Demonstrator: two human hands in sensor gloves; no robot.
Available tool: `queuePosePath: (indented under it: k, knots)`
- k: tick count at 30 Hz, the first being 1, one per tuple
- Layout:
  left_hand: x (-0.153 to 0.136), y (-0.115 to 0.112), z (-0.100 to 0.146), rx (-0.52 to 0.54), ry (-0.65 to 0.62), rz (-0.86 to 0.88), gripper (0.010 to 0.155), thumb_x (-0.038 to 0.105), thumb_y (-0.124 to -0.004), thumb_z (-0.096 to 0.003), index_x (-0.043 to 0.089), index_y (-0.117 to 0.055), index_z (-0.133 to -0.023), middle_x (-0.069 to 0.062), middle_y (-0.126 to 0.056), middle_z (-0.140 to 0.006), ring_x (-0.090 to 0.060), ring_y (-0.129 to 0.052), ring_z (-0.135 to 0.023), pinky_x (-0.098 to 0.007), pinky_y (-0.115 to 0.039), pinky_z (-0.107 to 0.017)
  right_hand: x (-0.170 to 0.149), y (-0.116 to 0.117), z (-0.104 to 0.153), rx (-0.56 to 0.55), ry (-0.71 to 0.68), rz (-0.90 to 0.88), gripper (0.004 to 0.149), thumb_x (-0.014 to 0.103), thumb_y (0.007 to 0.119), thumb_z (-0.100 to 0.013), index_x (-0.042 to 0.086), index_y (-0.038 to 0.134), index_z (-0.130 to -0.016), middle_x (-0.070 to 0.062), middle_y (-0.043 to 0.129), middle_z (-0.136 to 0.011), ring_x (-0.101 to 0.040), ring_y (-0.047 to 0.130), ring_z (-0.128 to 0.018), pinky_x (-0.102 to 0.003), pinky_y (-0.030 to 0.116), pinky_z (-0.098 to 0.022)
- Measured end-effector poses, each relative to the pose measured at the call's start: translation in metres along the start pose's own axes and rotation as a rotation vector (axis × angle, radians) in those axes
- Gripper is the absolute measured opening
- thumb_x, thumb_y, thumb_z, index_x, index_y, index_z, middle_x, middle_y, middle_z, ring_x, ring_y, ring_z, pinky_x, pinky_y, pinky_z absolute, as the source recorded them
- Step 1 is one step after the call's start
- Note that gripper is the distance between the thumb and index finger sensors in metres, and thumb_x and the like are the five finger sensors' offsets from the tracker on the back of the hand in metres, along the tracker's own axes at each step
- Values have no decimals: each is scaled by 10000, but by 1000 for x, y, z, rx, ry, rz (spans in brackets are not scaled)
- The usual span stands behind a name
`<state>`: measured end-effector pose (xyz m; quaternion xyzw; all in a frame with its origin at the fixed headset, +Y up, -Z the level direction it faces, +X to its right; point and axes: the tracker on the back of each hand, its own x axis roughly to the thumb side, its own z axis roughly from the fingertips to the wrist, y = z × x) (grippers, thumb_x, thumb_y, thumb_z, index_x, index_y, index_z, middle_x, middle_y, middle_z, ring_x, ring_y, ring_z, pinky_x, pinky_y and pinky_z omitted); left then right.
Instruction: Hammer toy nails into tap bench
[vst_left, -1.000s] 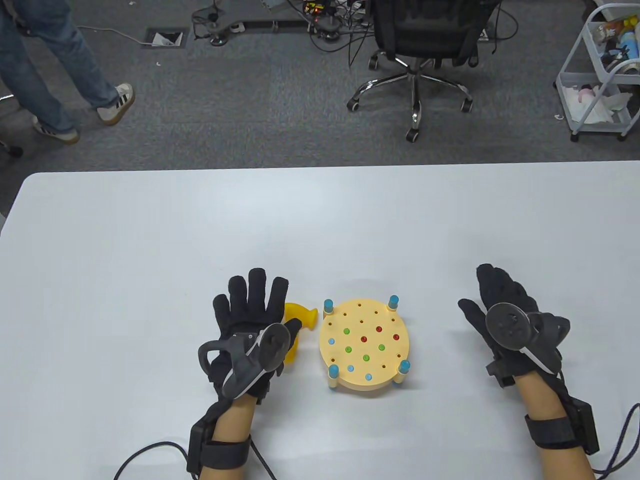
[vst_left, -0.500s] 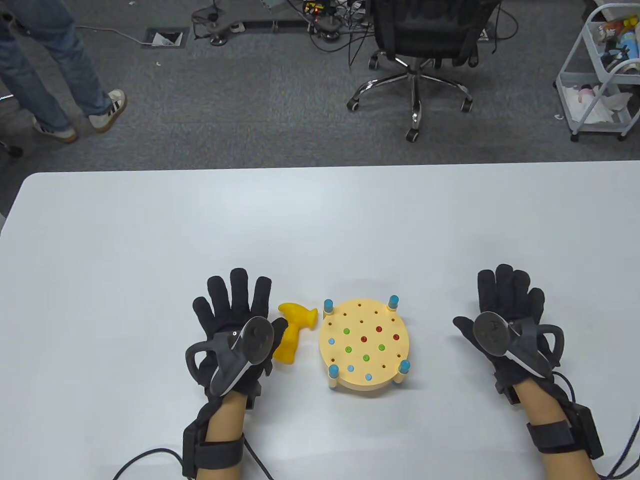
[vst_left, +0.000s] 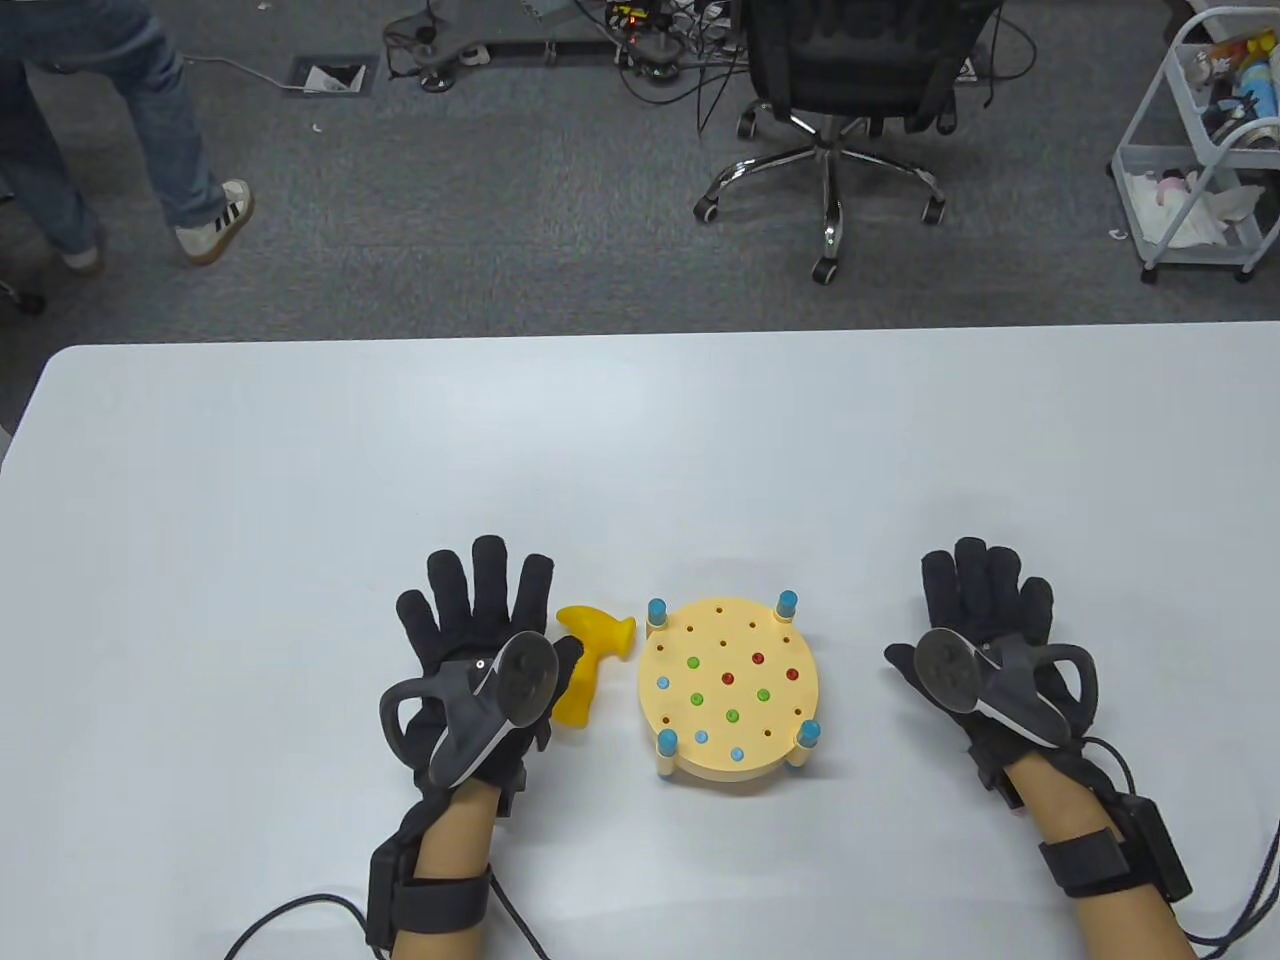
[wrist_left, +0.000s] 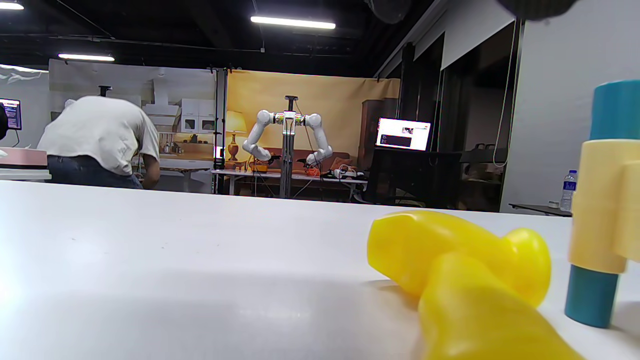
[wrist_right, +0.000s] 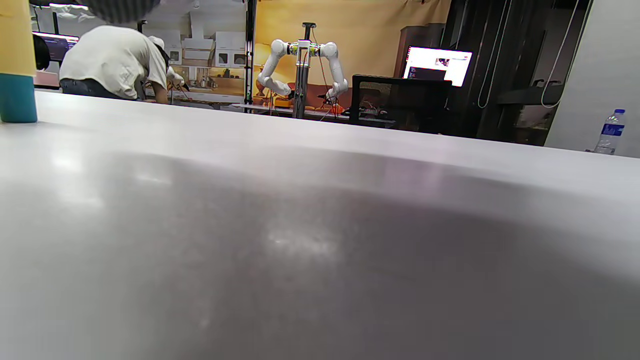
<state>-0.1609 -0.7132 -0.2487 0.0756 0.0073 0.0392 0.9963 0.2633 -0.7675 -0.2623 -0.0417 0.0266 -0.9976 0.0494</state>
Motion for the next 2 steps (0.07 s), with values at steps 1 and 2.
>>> queuePosePath:
  k: [1,2]
  knots:
    - [0,0,0,0,-2,-1,793,648,-588,-363,466,-278,-1070,52,-34,-1210,-399,-96,-1136,-680,-131,-784,0,0,0,2,-3,3,946,648,481,-430,136,83,-1118,-210,-10,-1136,-520,71,-1053,-736,205,-696]
    - [1,-1,0,-2,-6,-2,794,648,-589,-363,465,-279,-1071,50,-33,-1210,-399,-97,-1136,-680,-130,-783,1,1,1,4,-6,8,946,647,482,-430,135,83,-1118,-212,-9,-1136,-523,74,-1052,-736,206,-695]
